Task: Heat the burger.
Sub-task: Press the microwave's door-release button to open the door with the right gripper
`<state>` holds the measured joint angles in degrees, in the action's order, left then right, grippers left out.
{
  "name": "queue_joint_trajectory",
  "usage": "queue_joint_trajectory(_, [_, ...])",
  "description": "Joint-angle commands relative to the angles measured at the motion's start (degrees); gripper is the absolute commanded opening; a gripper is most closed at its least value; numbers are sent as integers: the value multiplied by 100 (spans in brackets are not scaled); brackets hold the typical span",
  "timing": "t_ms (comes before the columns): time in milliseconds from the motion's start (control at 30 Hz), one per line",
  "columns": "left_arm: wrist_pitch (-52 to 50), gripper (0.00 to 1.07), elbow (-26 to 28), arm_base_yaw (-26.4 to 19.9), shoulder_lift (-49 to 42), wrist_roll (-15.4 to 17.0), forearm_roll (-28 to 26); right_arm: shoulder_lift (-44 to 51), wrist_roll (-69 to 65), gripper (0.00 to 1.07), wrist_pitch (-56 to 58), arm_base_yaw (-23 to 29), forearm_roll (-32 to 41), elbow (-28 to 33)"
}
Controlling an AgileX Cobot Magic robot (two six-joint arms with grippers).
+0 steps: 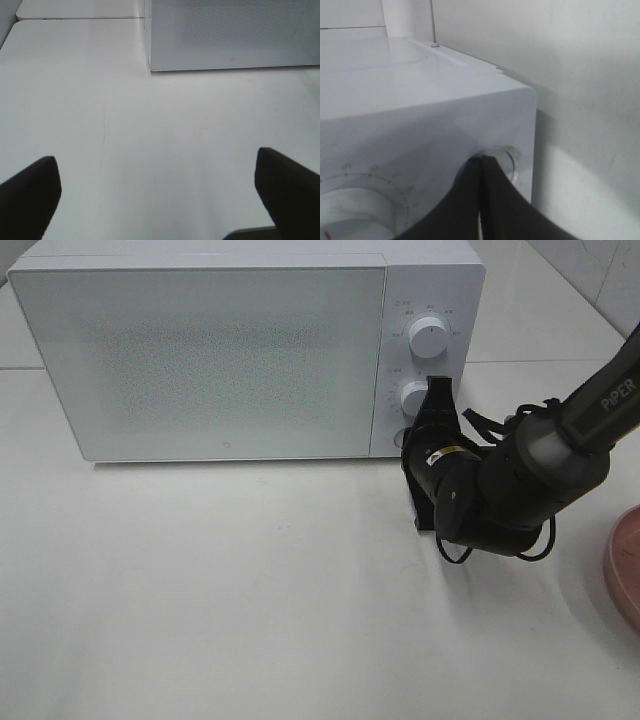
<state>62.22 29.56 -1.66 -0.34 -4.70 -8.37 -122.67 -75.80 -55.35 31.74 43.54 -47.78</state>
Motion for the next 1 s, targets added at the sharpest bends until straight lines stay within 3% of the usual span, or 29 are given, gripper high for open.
queue_joint_trajectory(33, [-74,98,0,34,-80,46,-11,11,23,0,-212,-92,23,-109])
queue_joint_trajectory(1000, [-74,98,0,34,-80,46,-11,-235,298,0,-1003,-309,-189,-1031])
